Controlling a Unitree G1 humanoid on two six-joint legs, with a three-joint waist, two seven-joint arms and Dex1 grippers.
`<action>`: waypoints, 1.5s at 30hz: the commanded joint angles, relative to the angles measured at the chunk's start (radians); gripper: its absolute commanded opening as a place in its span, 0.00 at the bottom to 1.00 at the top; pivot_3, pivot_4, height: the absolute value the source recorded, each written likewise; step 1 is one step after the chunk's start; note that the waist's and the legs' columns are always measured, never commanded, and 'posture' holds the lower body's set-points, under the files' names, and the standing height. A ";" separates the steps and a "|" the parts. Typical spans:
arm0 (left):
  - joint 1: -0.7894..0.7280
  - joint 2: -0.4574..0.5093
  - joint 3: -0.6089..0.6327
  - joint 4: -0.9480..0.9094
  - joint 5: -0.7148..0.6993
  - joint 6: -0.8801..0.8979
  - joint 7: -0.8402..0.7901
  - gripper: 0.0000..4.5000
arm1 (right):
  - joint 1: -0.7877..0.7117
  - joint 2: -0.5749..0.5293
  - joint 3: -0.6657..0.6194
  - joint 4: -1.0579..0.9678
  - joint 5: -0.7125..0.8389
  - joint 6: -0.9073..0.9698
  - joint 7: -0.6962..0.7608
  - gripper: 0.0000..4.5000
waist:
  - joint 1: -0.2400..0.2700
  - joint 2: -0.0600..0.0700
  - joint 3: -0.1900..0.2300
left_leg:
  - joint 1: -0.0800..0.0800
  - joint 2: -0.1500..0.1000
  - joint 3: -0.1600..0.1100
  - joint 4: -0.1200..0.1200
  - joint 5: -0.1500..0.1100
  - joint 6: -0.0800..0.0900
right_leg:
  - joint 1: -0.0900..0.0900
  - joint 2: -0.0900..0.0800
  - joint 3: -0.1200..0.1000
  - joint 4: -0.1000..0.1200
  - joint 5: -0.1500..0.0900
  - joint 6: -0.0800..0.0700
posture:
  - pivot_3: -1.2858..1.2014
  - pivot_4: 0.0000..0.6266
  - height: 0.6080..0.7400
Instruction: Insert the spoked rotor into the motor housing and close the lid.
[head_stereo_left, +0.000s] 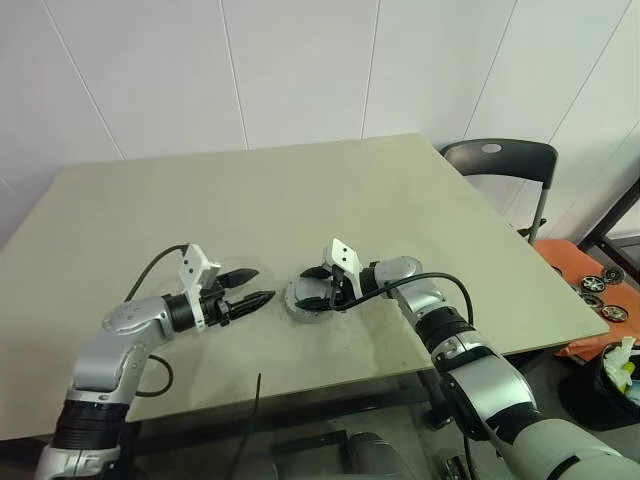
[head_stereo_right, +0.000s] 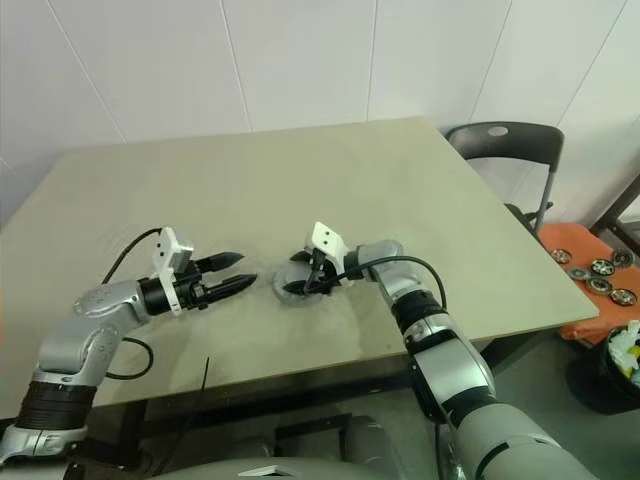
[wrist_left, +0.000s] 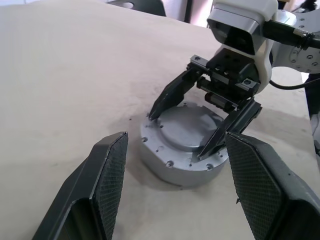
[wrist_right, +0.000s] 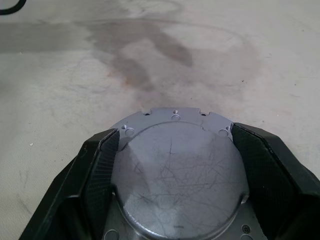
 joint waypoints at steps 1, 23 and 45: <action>-0.032 -0.022 -0.031 0.015 0.014 -0.013 -0.003 0.73 | 0.038 -0.018 0.025 0.046 -0.033 0.039 0.009 0.71 | 0.000 0.000 0.000 | 0.000 0.000 0.000 0.000 0.000 0.000 | 0.000 0.000 0.000 0.000 0.000 0.000 | 0.52 0.00 1.00; -0.126 -0.168 -0.087 0.131 0.053 -0.047 0.060 0.31 | 0.038 -0.017 0.013 0.051 -0.029 0.035 -0.024 0.71 | 0.002 0.000 -0.001 | 0.000 -0.001 -0.001 0.002 0.000 0.000 | 0.001 0.000 0.000 0.001 0.000 0.000 | 0.52 0.00 1.00; -0.157 -0.296 -0.169 0.285 0.141 -0.095 0.079 0.01 | 0.053 -0.012 0.005 0.035 -0.023 0.050 -0.052 0.71 | 0.001 0.001 -0.002 | 0.001 -0.002 -0.002 0.010 0.000 0.000 | 0.007 0.000 0.000 0.001 0.000 0.000 | 0.52 0.00 1.00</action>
